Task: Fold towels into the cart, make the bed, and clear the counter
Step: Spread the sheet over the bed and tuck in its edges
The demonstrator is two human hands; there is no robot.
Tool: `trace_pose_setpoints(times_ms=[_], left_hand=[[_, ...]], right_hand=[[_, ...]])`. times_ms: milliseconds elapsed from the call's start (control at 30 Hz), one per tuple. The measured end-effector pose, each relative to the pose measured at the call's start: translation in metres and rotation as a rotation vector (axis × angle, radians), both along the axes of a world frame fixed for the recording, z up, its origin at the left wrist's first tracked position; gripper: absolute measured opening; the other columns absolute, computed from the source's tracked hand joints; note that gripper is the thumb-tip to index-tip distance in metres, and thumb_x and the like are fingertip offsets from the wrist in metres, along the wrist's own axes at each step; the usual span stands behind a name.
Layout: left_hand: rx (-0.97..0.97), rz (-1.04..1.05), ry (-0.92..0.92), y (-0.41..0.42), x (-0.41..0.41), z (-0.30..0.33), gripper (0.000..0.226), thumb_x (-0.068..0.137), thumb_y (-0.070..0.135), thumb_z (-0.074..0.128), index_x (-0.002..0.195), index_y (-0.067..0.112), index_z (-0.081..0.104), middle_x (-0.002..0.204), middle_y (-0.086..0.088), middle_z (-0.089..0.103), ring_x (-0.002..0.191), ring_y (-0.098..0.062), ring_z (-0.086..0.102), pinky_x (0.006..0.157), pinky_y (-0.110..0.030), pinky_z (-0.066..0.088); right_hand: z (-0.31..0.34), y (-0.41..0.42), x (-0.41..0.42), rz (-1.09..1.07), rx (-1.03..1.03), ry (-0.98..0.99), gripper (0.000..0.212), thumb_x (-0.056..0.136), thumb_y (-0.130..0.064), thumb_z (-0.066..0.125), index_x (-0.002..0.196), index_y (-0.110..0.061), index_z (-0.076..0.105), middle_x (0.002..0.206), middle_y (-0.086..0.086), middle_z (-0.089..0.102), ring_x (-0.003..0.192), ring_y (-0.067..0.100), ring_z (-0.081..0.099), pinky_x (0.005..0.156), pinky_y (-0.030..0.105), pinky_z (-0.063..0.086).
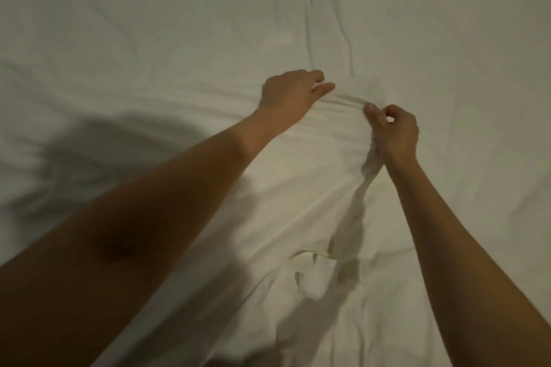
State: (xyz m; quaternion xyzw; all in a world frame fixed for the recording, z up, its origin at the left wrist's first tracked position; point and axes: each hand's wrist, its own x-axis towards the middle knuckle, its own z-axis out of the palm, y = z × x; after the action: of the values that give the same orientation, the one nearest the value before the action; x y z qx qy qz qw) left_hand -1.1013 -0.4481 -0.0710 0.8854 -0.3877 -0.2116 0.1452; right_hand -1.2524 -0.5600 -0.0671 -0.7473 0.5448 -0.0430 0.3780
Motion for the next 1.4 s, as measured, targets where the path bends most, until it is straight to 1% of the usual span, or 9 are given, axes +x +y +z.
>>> trace_pose_setpoints(times_ms=[167, 333, 467, 633, 733, 933, 1000, 1267, 1400], left_hand=[[0.394, 0.044, -0.101, 0.023, 0.018, 0.002, 0.075, 0.088, 0.073, 0.018, 0.120, 0.015, 0.054, 0.110, -0.010, 0.062, 0.102, -0.031, 0.059, 0.082, -0.037, 0.035], [0.426, -0.001, -0.044, 0.041, 0.029, 0.014, 0.080, 0.084, 0.079, 0.019, 0.109, 0.018, 0.063, 0.104, -0.007, 0.064, 0.102, -0.029, 0.058, 0.084, -0.037, 0.031], [0.346, 0.021, 0.124, 0.057, 0.027, 0.019, 0.061, 0.086, 0.072, 0.035, 0.130, 0.032, 0.052, 0.130, 0.001, 0.057, 0.121, -0.023, 0.050, 0.092, -0.033, 0.033], [0.139, 0.005, 0.353, 0.073, 0.031, 0.022, 0.033, 0.085, 0.051, 0.060, 0.117, 0.041, 0.059, 0.119, 0.011, 0.061, 0.113, -0.015, 0.053, 0.084, -0.027, 0.033], [0.168, 0.026, 0.389, 0.081, 0.036, 0.026, 0.046, 0.081, 0.051, 0.066, 0.124, 0.042, 0.056, 0.130, 0.011, 0.056, 0.120, -0.015, 0.050, 0.088, -0.025, 0.030], [0.401, 0.016, 0.131, 0.092, 0.042, 0.024, 0.066, 0.073, 0.078, 0.050, 0.120, 0.032, 0.052, 0.119, 0.001, 0.059, 0.113, -0.022, 0.054, 0.083, -0.032, 0.032], [0.312, 0.057, 0.096, 0.092, 0.039, 0.027, 0.060, 0.074, 0.076, 0.051, 0.110, 0.028, 0.056, 0.106, 0.001, 0.057, 0.106, -0.021, 0.055, 0.076, -0.030, 0.033], [0.049, 0.154, 0.253, 0.117, 0.018, 0.057, 0.025, 0.079, 0.042, 0.071, 0.102, 0.035, 0.068, 0.099, 0.010, 0.067, 0.103, -0.014, 0.059, 0.076, -0.022, 0.039], [-0.045, 0.109, 0.394, 0.135, 0.009, 0.070, 0.022, 0.073, 0.037, 0.068, 0.094, 0.036, 0.070, 0.092, 0.014, 0.067, 0.096, -0.011, 0.063, 0.082, -0.029, 0.047]], right_hand=[[-0.016, 0.049, -0.013, 0.045, 0.183, 0.001, 0.052, 0.092, -0.050, 0.052, 0.114, -0.004, 0.055, 0.112, 0.014, 0.062, 0.105, 0.030, 0.057, 0.087, 0.037, 0.044], [-0.010, 0.032, -0.036, -0.081, 0.018, 0.077, 0.030, 0.095, -0.038, 0.051, 0.080, -0.012, 0.054, 0.085, 0.010, 0.061, 0.085, 0.028, 0.058, 0.069, 0.029, 0.035], [0.002, 0.013, -0.011, 0.212, -0.017, 0.016, 0.047, 0.089, -0.038, 0.062, 0.126, -0.011, 0.051, 0.123, 0.010, 0.056, 0.115, 0.027, 0.051, 0.091, 0.035, 0.040], [0.009, 0.024, 0.075, 0.722, 0.100, -0.114, 0.054, 0.078, -0.038, 0.071, 0.127, -0.017, 0.058, 0.129, 0.002, 0.056, 0.126, 0.021, 0.046, 0.109, 0.039, 0.030], [0.009, 0.035, 0.097, 0.898, 0.417, 0.001, 0.033, 0.085, -0.016, 0.068, 0.117, -0.019, 0.063, 0.108, -0.005, 0.063, 0.105, 0.014, 0.056, 0.094, 0.026, 0.041], [0.003, 0.001, 0.031, 0.748, 0.310, 0.215, 0.007, 0.084, -0.026, 0.070, 0.082, -0.024, 0.064, 0.064, -0.012, 0.056, 0.067, 0.010, 0.054, 0.068, 0.025, 0.043], [0.010, -0.001, 0.011, 0.723, 0.274, 0.275, 0.039, 0.086, -0.030, 0.067, 0.055, -0.021, 0.045, 0.051, -0.009, 0.045, 0.055, 0.012, 0.044, 0.057, 0.028, 0.034], [0.051, 0.025, 0.060, 0.615, 0.128, -0.234, 0.023, 0.090, -0.034, 0.060, 0.110, -0.025, 0.066, 0.112, -0.004, 0.062, 0.103, 0.007, 0.054, 0.089, 0.019, 0.039], [0.050, 0.066, 0.083, 0.873, 0.418, -0.070, 0.018, 0.094, -0.019, 0.055, 0.105, -0.021, 0.069, 0.109, -0.004, 0.068, 0.098, 0.004, 0.059, 0.084, 0.011, 0.043]])
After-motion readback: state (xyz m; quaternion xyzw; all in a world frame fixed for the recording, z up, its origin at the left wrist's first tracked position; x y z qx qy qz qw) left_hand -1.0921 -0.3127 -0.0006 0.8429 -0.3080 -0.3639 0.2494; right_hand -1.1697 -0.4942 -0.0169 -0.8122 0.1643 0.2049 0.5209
